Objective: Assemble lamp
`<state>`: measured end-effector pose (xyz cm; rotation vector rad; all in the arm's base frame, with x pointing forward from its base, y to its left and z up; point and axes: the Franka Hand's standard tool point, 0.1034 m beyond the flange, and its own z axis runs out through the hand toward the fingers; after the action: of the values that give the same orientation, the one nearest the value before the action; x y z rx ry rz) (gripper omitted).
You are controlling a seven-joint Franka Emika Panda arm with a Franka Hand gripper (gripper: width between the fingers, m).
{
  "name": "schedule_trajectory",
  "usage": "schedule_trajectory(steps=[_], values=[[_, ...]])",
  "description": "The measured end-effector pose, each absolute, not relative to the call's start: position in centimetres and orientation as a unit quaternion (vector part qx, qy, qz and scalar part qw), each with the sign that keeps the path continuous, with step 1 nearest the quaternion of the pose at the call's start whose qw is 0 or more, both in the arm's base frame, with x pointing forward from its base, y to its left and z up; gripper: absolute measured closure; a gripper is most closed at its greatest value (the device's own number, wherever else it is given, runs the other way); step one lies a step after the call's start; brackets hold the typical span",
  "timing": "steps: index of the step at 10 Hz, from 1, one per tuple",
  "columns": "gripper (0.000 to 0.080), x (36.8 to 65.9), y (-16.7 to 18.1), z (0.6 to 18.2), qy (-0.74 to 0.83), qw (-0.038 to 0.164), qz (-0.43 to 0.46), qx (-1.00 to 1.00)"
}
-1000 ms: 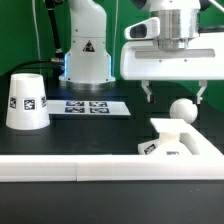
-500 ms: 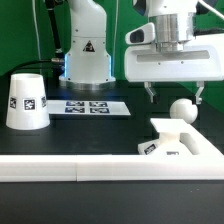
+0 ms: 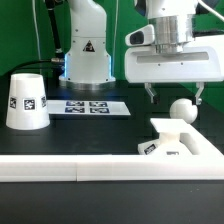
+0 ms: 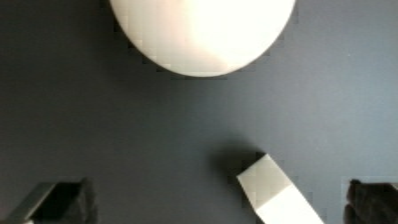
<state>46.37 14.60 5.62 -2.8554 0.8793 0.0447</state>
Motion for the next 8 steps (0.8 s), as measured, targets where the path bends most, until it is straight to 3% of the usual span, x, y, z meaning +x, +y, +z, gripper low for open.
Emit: schedule_trajectory(steps=[3,8], values=[[0.0101,46.7,14.5,5.8,0.265,0.093,0.087,-0.956],[0.0101,46.3,14.5,6.0,0.280,0.101,0.220,-0.929]])
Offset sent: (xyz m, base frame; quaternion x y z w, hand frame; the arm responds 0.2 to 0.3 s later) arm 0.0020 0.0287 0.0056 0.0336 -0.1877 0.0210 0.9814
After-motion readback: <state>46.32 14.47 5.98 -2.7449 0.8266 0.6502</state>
